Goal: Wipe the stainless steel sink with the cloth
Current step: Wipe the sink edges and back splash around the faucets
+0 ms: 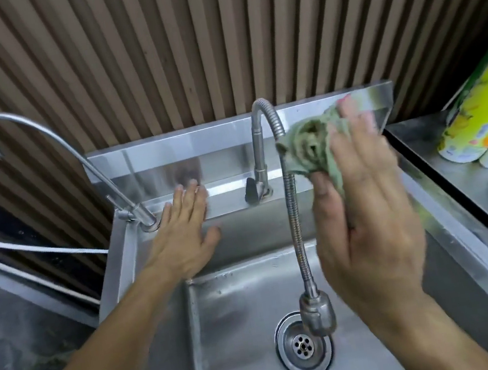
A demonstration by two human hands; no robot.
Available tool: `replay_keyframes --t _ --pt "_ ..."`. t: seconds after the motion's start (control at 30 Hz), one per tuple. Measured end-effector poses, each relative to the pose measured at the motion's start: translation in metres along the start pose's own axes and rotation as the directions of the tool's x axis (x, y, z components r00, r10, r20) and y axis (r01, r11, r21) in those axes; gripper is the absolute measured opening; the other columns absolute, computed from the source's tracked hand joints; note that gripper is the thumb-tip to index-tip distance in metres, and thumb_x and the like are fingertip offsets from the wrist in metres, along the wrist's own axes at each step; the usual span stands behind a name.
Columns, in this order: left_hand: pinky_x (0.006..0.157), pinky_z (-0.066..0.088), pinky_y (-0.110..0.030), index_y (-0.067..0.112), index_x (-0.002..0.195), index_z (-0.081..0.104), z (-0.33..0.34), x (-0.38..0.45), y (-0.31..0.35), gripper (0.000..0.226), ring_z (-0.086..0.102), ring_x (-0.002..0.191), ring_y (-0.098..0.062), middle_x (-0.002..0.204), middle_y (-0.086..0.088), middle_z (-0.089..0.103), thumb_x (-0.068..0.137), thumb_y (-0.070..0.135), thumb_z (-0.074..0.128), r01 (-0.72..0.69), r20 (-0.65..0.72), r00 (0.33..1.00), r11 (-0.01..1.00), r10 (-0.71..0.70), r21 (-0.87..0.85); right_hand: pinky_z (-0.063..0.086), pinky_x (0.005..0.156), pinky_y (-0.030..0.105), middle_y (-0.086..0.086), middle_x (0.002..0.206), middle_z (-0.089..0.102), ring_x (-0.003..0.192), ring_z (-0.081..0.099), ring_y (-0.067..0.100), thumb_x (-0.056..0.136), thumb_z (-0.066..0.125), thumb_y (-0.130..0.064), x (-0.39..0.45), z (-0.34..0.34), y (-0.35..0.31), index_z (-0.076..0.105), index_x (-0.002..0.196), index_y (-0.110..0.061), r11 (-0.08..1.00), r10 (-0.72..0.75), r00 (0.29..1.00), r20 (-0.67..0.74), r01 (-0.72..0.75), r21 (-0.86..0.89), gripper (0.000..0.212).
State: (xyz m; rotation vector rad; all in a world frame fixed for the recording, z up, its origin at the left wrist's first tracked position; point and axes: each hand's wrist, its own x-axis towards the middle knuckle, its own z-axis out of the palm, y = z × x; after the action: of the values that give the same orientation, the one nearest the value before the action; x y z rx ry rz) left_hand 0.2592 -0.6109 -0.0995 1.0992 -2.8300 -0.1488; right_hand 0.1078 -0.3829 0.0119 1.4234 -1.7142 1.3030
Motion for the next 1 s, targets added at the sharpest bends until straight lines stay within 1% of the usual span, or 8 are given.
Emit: replay_keyframes --t 0.13,0.3,0.4,0.5,0.57,0.73,0.87,1.0 --pt "0.124 -0.014 -0.035 0.029 0.16 -0.018 0.008 0.024 0.026 0.067 -0.032 0.151 -0.012 0.163 0.012 -0.033 0.106 0.056 0.011 -0.024 -0.09 0.996 0.999 0.02 -0.039 0.02 0.127 0.047 0.009 0.157 0.033 0.151 0.03 0.038 0.11 0.039 -0.021 0.021 0.003 0.062 0.038 0.15 -0.005 0.988 0.15 0.98 -0.134 -0.153 -0.014 0.043" --pt "0.128 -0.006 -0.039 0.029 0.161 -0.011 0.03 0.035 0.032 0.066 -0.018 0.155 -0.016 0.166 0.01 -0.021 0.102 0.058 -0.002 0.074 -0.121 0.99 0.997 -0.071 0.019 0.019 0.126 0.053 0.012 0.164 0.033 0.155 0.026 0.028 0.111 0.041 -0.026 0.024 0.096 0.126 0.045 0.153 -0.009 0.974 0.225 0.97 0.097 -0.221 -0.048 0.046" --pt "0.128 0.001 -0.036 0.031 0.163 0.003 0.036 0.035 0.029 0.063 -0.008 0.157 -0.014 0.168 0.012 -0.003 0.104 0.055 0.004 0.07 -0.165 0.984 0.998 -0.07 -0.003 0.013 0.127 0.053 0.008 0.168 0.027 0.157 0.017 0.027 0.109 0.026 -0.031 0.043 0.152 0.129 0.033 0.158 -0.02 0.994 0.109 0.951 0.288 -0.103 -0.035 0.051" --pt "0.128 0.008 -0.036 0.03 0.163 0.013 0.039 0.036 0.024 0.061 0.002 0.157 -0.015 0.168 0.012 0.011 0.106 0.052 0.007 0.048 -0.186 0.981 0.999 -0.047 0.005 0.008 0.129 0.05 0.004 0.172 0.014 0.159 0.004 0.025 0.11 0.034 -0.033 0.04 0.173 0.148 0.0 0.161 -0.032 0.994 -0.055 0.907 0.418 0.091 -0.065 0.061" --pt "0.127 0.012 -0.038 0.03 0.163 0.017 0.041 0.036 0.023 0.06 0.006 0.157 -0.017 0.167 0.011 0.015 0.107 0.05 0.01 0.046 -0.189 0.981 0.999 -0.043 0.01 0.006 0.129 0.047 0.002 0.172 0.01 0.159 0.002 0.024 0.111 0.034 -0.039 0.04 0.165 0.172 0.0 0.162 -0.031 0.974 -0.103 0.882 0.46 0.182 -0.133 0.062" --pt "0.126 0.018 -0.043 0.029 0.161 0.023 0.043 0.037 0.025 0.058 0.015 0.156 -0.021 0.165 0.009 0.021 0.107 0.048 0.015 0.07 -0.206 0.976 0.997 -0.064 0.021 0.002 0.128 0.048 -0.003 0.172 0.011 0.159 0.0 0.028 0.111 0.028 -0.04 0.047 0.134 0.216 0.021 0.162 -0.027 0.973 0.143 0.923 0.358 -0.064 -0.224 0.053" --pt "0.126 0.018 -0.041 0.029 0.161 0.025 0.045 0.038 0.025 0.059 0.015 0.155 -0.021 0.165 0.009 0.023 0.107 0.05 0.013 0.075 -0.224 0.972 0.997 -0.067 0.03 -0.006 0.127 0.053 0.003 0.173 0.007 0.159 -0.006 0.03 0.111 0.023 -0.039 0.043 0.162 0.173 0.021 0.163 -0.021 0.921 0.385 0.899 0.211 -0.357 -0.158 0.055" --pt "0.123 0.024 -0.042 0.028 0.16 0.028 0.043 0.038 0.024 0.058 0.02 0.154 -0.022 0.163 0.007 0.027 0.107 0.05 0.014 0.067 -0.248 0.967 0.997 -0.058 0.028 0.002 0.129 0.046 0.003 0.17 0.021 0.158 0.007 0.03 0.11 0.036 -0.035 0.041 0.174 0.158 0.028 0.161 -0.022 0.989 -0.007 0.919 0.394 0.064 -0.131 0.054"
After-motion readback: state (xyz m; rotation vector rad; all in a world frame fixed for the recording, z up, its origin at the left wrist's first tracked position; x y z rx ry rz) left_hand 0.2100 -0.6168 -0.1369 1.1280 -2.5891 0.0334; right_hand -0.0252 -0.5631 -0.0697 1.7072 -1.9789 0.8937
